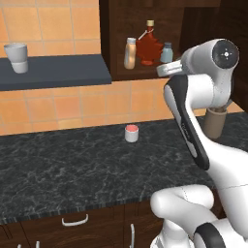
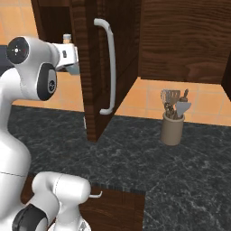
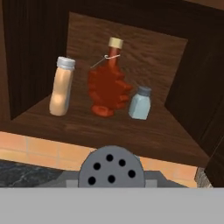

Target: Put the shaker and condiment bottle from the counter next to their counterparts in the cabinet.

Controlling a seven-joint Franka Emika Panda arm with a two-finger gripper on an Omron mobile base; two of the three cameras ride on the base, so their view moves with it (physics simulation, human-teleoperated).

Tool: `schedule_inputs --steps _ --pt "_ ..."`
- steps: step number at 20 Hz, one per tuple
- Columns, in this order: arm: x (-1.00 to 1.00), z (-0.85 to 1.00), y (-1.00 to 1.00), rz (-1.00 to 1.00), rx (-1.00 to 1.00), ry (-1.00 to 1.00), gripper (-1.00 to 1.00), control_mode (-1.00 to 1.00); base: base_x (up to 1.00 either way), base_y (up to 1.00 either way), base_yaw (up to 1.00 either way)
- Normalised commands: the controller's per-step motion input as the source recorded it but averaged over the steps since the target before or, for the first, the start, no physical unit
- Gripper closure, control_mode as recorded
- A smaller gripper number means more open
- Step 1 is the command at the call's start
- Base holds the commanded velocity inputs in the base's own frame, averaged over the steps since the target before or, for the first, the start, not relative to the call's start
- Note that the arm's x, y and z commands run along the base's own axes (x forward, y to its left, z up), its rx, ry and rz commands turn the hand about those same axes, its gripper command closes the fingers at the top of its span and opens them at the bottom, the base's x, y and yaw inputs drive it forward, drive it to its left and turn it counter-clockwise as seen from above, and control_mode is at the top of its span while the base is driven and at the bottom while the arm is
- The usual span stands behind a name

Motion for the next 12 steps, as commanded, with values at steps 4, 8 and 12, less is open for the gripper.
schedule_inputs --steps 4,8,12 --pt "0.00 0.36 -0.15 0.00 0.01 0.00 1.00 -1.00 0.00 0.00 0.00" --pt "0.00 0.39 -0.13 0.00 0.00 0.00 1.00 -1.00 0.00 0.00 0.00" --pt "0.00 0.11 -0.05 0.00 0.00 0.00 1.00 -1.00 0.00 0.00 0.00"
